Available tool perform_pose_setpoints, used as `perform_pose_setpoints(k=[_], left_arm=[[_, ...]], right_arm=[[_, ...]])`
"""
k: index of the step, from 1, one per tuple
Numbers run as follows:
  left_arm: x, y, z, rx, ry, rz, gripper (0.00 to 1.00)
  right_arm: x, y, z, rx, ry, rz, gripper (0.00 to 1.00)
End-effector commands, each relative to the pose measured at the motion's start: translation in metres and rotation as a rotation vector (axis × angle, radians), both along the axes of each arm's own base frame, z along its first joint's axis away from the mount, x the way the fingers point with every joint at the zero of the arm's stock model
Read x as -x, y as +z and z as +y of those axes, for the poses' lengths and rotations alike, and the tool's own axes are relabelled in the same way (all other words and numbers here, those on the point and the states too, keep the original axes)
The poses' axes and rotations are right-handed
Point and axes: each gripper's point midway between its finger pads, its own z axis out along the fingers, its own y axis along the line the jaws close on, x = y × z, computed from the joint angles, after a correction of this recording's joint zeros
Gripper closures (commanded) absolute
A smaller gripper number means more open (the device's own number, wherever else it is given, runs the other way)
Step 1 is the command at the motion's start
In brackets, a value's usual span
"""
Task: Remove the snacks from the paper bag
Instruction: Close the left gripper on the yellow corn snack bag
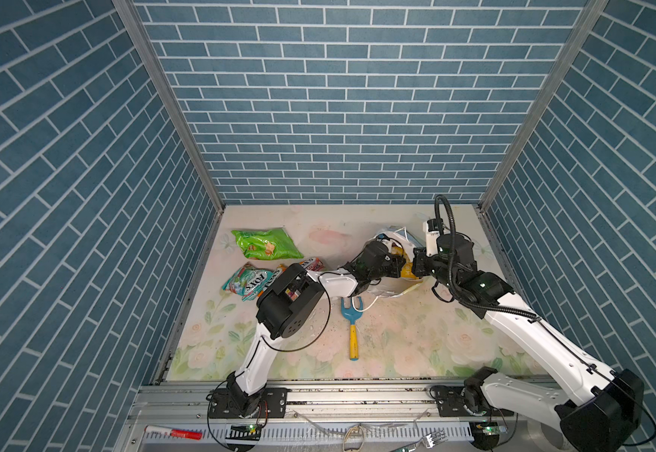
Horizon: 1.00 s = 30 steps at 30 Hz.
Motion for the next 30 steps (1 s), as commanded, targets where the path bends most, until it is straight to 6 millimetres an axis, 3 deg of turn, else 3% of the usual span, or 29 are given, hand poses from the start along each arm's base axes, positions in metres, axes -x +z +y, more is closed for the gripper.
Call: perform_pose_setpoints(k=[1,9,30], left_arm=[[-0.007,0.025,0.017,0.008,0.044,-0.051,1.00],[0.002,0.048,0.024,0.028,0.035,-0.072,1.00],[0.013,0.084,0.047,-0.010,0.057,-0.136,1.00]], right_arm=[[0.003,0.000,-0.010,-0.021,-0.057,0.002,1.00],[0.002,-0.005,-0.012,-0.017,-0.072,0.013,1.00],[0.001,-0.012,-0.015,-0.003,-0.093,0.025,1.00]])
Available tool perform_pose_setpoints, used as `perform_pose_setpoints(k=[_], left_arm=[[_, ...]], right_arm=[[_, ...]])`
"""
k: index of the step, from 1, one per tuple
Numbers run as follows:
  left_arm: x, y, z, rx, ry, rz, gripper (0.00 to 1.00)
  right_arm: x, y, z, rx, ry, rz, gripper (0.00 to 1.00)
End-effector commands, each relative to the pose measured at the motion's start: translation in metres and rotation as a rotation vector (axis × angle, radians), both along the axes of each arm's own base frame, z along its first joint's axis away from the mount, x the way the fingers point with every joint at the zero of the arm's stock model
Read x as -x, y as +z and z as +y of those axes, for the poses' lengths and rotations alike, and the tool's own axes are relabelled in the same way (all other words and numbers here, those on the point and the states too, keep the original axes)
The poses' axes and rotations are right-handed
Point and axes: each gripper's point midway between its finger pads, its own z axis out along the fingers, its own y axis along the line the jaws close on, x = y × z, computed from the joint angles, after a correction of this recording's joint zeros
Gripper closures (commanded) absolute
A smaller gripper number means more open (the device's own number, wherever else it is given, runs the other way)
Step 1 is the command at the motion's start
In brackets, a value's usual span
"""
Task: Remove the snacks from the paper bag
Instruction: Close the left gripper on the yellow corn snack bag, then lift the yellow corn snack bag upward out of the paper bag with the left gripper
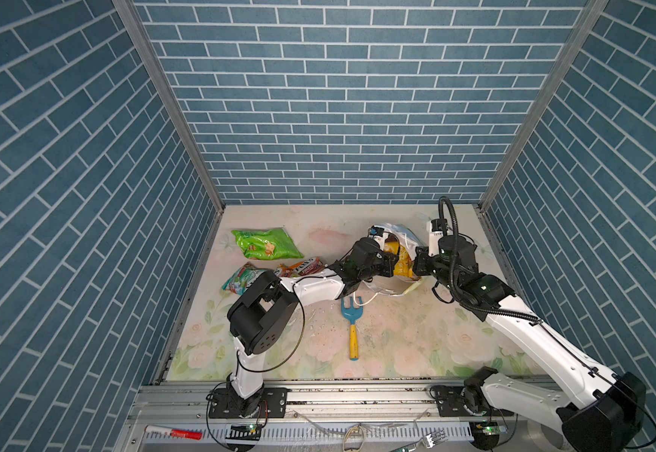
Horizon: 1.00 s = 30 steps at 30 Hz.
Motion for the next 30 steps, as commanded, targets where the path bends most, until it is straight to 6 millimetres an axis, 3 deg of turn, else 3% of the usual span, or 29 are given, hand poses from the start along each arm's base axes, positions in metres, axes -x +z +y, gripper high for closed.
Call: perform_pose_setpoints(k=[1,12,22,30], left_arm=[[-0.008,0.029,0.013,0.023,0.036,-0.074,1.00],[0.000,0.058,0.009,0.034,-0.015,-0.092,1.00],[0.012,0.083,0.026,0.021,-0.007,-0.138,1.00],[0.017,0.093,0.038,0.014,0.012,-0.162,1.00]], right_arm=[[0.004,-0.016,-0.011,0.022,-0.049,0.050,1.00],[0.001,-0.013,-0.010,0.063,-0.041,0.066,1.00],[0.001,-0.014,-0.014,0.074,-0.057,0.056,1.00],[0.001,-0.014,-0.016,0.078,-0.066,0.053,1.00]])
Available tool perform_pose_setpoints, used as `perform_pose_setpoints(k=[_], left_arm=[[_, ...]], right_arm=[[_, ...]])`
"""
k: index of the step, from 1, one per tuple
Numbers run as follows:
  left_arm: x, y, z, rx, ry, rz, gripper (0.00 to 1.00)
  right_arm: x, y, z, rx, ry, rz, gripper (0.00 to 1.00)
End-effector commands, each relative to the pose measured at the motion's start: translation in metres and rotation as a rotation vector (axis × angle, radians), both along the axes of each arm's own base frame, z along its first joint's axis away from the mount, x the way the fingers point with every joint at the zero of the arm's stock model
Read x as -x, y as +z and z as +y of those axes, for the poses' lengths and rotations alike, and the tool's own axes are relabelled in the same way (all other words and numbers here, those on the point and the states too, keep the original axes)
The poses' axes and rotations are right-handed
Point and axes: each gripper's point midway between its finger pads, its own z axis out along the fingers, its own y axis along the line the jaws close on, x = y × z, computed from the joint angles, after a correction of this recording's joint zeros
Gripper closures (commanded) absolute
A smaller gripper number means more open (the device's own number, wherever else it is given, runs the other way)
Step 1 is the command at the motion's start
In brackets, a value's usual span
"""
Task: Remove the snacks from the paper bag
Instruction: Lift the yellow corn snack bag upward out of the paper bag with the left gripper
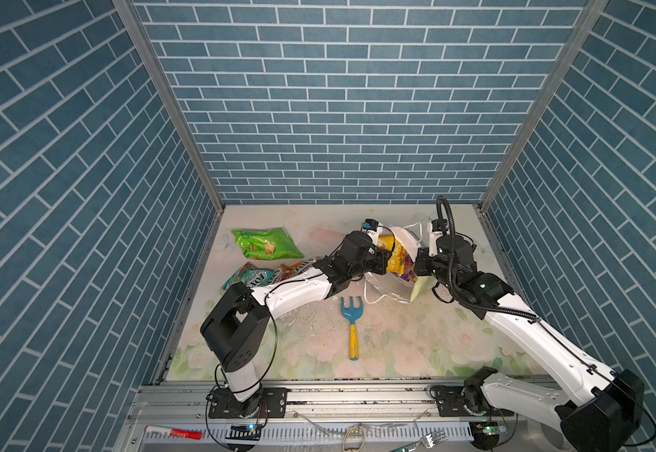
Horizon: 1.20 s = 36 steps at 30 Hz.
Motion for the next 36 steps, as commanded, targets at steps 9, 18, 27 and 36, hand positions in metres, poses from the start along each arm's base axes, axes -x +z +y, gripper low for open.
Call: perform_pose_setpoints(k=[9,18,27,36], left_arm=[[0.001,0.052,0.012,0.053,0.014,-0.120,1.00],[0.011,0.067,0.024,0.081,0.025,-0.148,1.00],[0.020,0.074,0.027,0.108,0.008,-0.142,1.00],[0.022,0.081,0.027,0.145,0.001,-0.141,1.00]], right_arm=[[0.000,-0.005,-0.009,0.044,-0.038,0.017,1.00],[-0.002,-0.006,-0.012,0.061,-0.050,0.013,1.00],[-0.006,-0.007,-0.014,0.081,-0.064,0.003,1.00],[-0.015,-0.002,-0.009,0.102,-0.055,-0.007,1.00]])
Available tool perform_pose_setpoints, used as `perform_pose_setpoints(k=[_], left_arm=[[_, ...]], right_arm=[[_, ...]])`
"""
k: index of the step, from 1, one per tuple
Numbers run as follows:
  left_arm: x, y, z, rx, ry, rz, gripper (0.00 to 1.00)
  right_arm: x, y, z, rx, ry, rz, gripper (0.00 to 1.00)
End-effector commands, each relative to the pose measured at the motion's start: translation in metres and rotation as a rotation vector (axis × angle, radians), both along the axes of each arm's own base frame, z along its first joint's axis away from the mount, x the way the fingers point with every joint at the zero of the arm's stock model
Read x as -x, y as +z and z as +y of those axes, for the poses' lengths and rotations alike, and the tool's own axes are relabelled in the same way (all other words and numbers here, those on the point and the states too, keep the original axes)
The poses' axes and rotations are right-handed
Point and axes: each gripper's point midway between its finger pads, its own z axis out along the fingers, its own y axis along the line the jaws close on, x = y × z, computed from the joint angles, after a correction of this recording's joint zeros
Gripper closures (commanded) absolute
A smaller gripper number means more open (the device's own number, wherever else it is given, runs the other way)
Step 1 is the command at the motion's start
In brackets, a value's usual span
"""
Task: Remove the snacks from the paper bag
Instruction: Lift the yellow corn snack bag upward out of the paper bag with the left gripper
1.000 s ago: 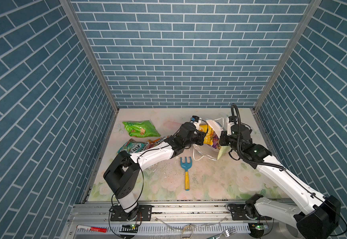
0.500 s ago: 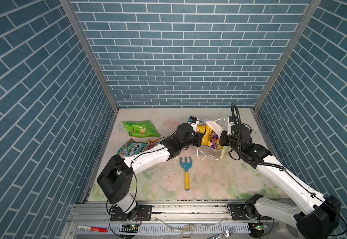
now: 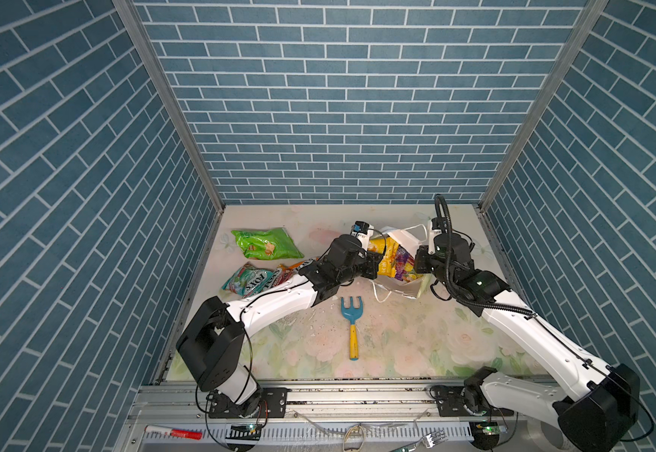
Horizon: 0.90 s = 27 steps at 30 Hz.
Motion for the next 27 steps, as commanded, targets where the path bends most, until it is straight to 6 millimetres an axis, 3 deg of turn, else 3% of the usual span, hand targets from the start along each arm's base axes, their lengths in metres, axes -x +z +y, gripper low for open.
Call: perform_pose_setpoints(k=[1,16,27], left_arm=[[0.001,0.064,-0.002,0.155,-0.021,-0.130,1.00],[-0.006,0.064,-0.040,0.211,-0.120,-0.071,1.00],[-0.001,0.069,-0.041,0.133,-0.133,-0.093,1.00]], right_arm=[[-0.005,-0.003,-0.005,0.064,-0.016,0.013,1.00],[-0.009,0.000,0.005,0.073,0.027,0.025,1.00],[-0.009,-0.009,-0.004,0.140,-0.004,0.044,1.00]])
